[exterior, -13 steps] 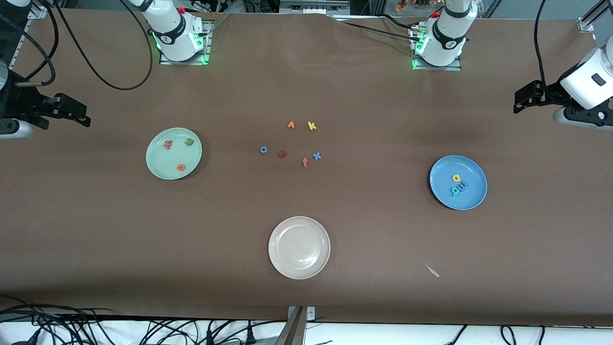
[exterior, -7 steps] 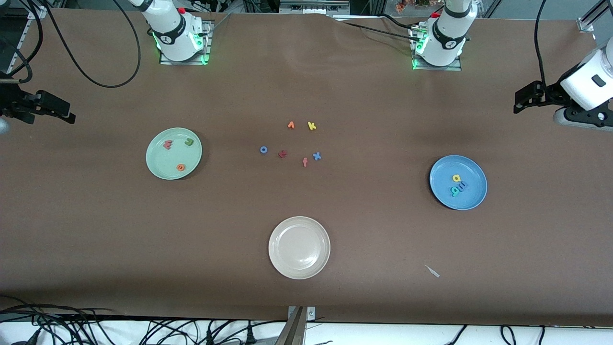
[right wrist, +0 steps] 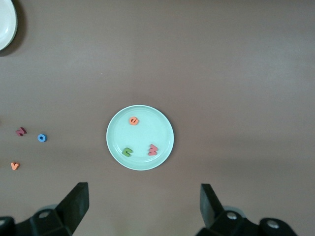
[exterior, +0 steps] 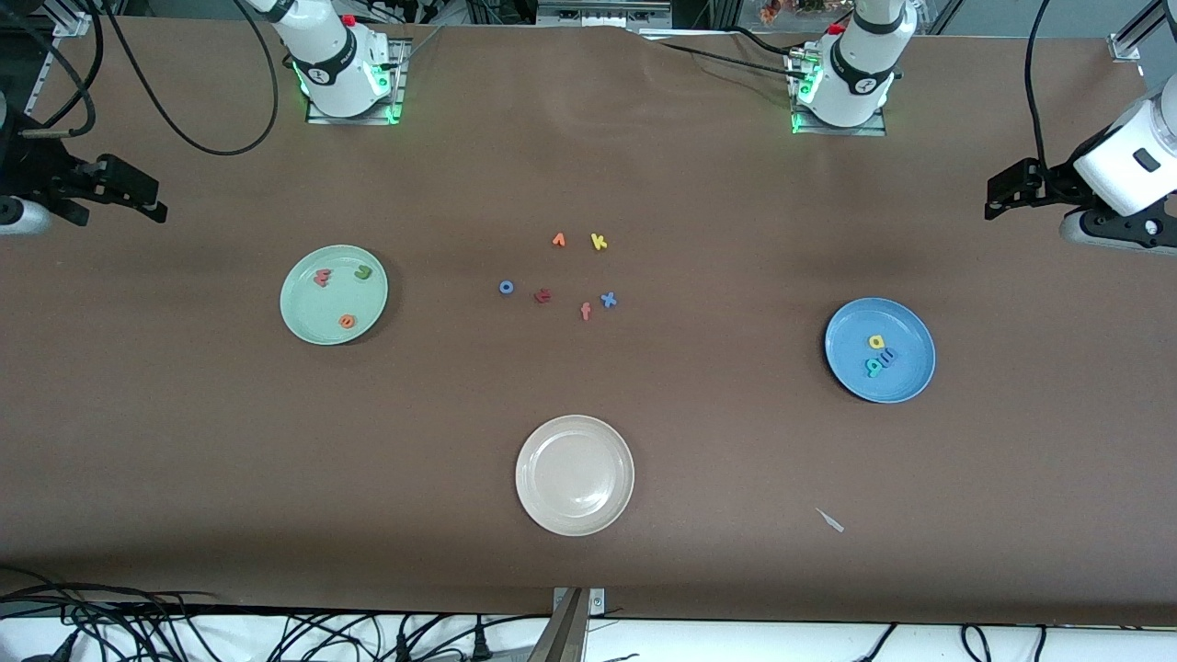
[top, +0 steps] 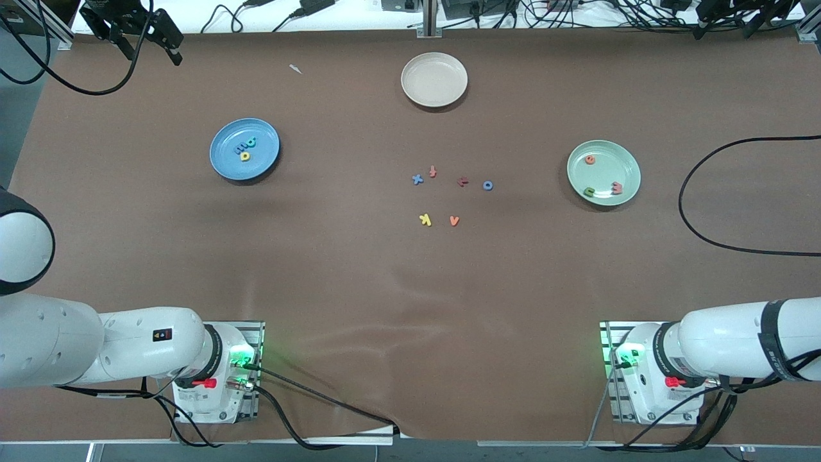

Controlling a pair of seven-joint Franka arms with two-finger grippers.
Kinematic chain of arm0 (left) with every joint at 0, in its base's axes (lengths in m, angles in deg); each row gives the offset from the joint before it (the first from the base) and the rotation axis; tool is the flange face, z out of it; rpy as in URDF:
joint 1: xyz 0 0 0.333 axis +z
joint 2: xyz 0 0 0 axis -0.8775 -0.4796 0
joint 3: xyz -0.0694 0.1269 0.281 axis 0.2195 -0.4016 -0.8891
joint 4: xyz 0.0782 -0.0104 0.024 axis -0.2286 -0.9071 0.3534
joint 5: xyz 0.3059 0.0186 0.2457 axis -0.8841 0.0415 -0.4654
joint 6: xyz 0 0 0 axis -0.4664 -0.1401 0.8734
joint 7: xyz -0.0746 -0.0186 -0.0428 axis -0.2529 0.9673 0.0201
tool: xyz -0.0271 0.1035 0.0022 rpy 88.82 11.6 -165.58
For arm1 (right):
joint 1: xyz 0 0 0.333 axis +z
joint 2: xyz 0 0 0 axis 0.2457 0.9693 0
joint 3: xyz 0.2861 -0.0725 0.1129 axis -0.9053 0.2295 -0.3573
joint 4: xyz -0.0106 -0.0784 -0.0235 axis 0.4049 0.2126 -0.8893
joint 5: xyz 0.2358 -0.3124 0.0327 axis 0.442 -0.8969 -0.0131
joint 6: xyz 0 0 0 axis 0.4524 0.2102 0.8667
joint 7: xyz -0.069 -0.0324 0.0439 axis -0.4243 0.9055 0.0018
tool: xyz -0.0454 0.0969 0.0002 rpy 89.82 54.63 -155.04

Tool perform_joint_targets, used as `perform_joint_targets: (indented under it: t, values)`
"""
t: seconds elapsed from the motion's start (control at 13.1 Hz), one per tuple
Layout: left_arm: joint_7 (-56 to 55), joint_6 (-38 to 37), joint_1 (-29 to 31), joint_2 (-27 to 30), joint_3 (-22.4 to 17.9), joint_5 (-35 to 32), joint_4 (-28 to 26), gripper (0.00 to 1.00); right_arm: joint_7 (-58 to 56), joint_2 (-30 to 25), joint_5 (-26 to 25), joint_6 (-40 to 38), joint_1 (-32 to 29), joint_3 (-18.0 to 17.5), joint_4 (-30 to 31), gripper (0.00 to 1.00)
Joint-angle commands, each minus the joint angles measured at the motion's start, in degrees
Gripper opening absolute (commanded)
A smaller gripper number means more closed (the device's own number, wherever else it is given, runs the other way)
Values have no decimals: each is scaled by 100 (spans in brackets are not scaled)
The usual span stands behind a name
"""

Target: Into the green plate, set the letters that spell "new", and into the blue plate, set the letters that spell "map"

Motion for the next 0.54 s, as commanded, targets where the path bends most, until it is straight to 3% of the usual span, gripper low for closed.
perform_joint_targets:
  t: [0.0,0.46]
  values:
    - [84,-97,37,-33,3,189,110,100,-16,-118,26,119,-14,-9,149,100]
    - [93,-97,37,-33,3,189,110,100,2,-47,26,110,-14,-9,53,100]
